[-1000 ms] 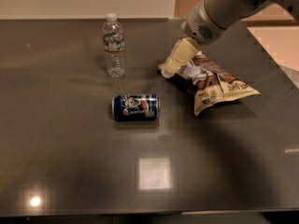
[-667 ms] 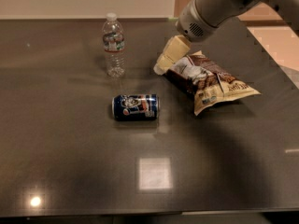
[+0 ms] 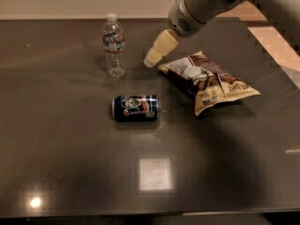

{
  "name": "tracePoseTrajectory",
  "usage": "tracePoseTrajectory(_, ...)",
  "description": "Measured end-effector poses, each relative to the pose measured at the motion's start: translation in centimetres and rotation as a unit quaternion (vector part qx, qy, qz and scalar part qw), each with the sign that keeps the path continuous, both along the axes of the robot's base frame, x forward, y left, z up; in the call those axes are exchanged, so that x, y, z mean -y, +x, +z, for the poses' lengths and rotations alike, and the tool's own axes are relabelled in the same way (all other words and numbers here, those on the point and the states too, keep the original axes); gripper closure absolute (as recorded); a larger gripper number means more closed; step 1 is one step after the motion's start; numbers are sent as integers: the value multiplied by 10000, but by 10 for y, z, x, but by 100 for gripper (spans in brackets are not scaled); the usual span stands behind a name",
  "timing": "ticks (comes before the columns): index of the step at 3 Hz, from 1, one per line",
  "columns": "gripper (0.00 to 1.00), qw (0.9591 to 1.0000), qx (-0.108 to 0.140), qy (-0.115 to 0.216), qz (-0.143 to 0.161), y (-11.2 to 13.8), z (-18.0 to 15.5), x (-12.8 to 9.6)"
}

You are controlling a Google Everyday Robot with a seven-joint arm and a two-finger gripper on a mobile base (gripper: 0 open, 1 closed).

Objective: Move water bottle near brown chip bag

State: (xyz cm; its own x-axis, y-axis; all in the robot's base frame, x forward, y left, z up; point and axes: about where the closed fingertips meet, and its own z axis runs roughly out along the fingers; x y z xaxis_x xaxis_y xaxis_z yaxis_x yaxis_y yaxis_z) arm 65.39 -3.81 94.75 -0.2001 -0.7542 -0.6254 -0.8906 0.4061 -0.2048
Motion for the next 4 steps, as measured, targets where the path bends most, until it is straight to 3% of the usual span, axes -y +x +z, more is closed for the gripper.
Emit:
tracePoseTrajectory(2, 0, 9993, -9, 360, -59, 29, -2, -33)
tracePoseTrajectory(4, 0, 9986, -40, 504, -123, 48, -5, -64)
